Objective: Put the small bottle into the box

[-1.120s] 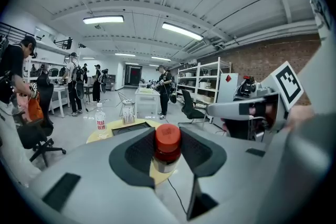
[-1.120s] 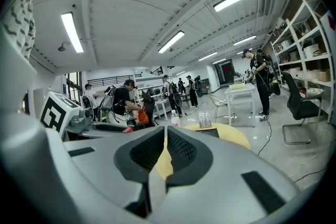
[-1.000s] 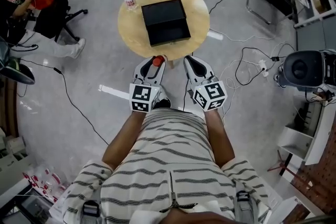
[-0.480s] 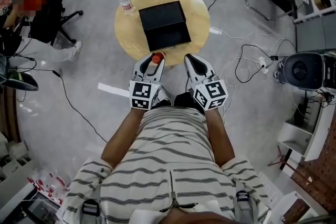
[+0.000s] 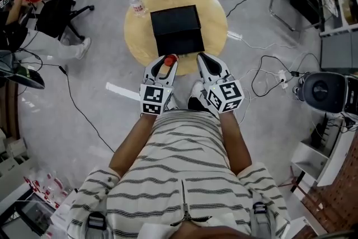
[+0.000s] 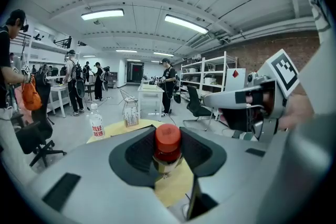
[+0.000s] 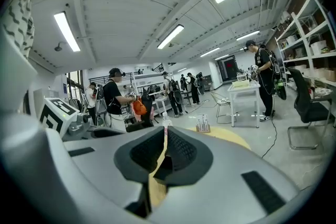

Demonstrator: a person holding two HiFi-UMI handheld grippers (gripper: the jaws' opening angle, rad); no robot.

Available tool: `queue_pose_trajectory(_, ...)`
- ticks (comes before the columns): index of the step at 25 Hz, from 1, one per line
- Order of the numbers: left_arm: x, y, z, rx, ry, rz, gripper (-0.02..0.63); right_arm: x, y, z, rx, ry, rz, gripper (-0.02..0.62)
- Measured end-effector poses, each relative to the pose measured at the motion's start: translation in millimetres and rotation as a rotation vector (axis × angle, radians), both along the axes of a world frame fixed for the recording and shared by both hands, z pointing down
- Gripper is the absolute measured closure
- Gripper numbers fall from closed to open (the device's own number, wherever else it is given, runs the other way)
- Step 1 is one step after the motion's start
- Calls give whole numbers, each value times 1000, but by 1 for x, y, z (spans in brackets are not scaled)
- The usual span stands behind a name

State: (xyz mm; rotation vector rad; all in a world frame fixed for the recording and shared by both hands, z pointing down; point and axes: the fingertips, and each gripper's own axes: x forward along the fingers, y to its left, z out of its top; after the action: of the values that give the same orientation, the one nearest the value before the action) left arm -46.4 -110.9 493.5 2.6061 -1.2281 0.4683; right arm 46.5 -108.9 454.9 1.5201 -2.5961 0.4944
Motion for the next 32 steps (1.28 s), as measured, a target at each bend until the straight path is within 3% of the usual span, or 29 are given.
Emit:
queue_pose_trajectory(11,19,-31,14,-31,-9,-66,453,19,-29,15,-39,-12,-52,566)
queue_pose_trajectory(32,27,-89,50,-69,-50,-99,453,21,-49,48,-114,-17,-84,566)
